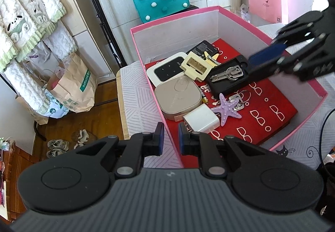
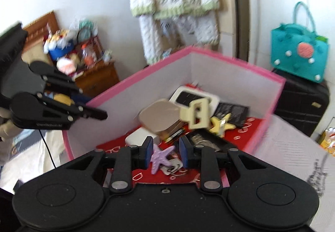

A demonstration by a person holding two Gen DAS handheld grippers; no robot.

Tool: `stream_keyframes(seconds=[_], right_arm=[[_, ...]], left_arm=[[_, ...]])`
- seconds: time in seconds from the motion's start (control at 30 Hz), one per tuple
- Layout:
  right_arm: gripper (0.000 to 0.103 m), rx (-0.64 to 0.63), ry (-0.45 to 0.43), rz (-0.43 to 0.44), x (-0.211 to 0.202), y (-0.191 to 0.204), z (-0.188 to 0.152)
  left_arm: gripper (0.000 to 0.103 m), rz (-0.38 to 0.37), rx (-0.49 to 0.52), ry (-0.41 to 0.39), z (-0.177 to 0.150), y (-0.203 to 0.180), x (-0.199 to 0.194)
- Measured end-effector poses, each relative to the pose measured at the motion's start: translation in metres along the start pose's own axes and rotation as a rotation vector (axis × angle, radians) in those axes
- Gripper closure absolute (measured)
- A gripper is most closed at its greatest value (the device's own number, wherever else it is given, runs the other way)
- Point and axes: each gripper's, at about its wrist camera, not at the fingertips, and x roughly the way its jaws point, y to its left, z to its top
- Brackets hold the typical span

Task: Organize rigid objects
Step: 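Carry the starfish clip into the box and open the right gripper, then move the right gripper to the AA battery in the grey tray and grasp it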

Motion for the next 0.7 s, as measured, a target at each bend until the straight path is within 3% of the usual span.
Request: stream_keyframes(seconds=[0.27,0.5,0.7], right_arm=[[0.066,0.095,-0.095,-0.159,-0.063,-0.025,-0.026],[0.064,0.205,-0.077,-0.268,-0.085,-0.058,-0.06],[0.067,0.183,-0.024,-0.297,-0.081,-0.075,-0.082]], left_arm=[[0.09,-0.001,0.006,-0.009,-0.002,0.001,-0.001],[0.09,-0.001,0.003,-0.008,-0.001,0.001,-0.001],[0.09,0.008,0.007,-0.007,0.0,-0.001,-0.003]])
